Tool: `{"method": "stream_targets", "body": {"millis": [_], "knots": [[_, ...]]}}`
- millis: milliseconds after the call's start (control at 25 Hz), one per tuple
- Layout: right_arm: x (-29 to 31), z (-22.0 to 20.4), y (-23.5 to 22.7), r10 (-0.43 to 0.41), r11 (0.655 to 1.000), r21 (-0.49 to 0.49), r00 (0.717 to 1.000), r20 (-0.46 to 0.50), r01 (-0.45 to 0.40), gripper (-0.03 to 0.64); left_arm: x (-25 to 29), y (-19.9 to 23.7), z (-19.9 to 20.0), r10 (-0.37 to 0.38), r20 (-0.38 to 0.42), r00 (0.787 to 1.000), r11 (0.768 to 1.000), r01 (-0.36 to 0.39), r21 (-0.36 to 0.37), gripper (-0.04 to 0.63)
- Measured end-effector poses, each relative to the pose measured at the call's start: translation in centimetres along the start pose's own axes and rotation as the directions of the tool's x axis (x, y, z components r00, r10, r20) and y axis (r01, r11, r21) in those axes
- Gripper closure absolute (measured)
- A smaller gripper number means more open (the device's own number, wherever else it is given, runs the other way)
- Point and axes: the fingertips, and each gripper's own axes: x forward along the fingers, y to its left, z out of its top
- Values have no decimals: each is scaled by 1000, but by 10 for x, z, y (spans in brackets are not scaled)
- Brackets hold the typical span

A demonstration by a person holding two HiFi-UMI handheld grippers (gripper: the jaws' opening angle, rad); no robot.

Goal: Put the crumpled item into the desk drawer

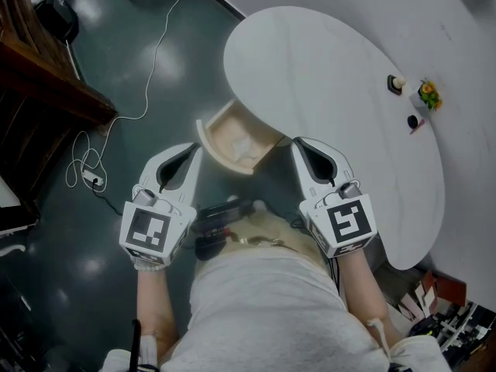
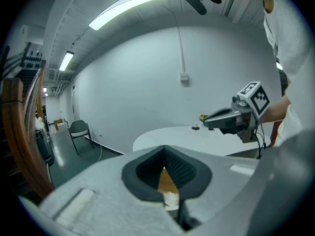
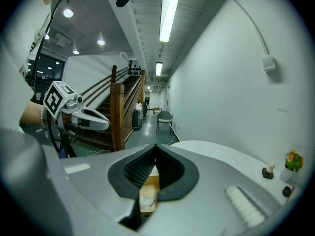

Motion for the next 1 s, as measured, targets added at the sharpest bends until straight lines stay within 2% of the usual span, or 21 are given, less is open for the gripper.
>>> {"method": "stream_targets", "body": {"millis": [240, 400, 640, 1000], "knots": [[-1, 1, 1, -1, 1000, -5, 1000, 4, 1, 612, 0, -1, 0, -3, -4, 1000, 1000, 3, 4, 598], [-2, 1, 1, -1, 1000, -6, 1000, 7, 1, 612, -1, -1, -3, 1, -14, 1000, 1000, -2, -18, 598], [-3, 2, 5, 3, 1000, -20, 1000, 3, -3, 612, -2, -3, 0, -2, -1, 1000, 1000, 2, 11, 598], [-4, 1, 9, 18, 1000, -23, 1000, 13, -18, 612, -5, -1, -1, 18, -11, 1000, 1000, -18, -2, 598]]}}
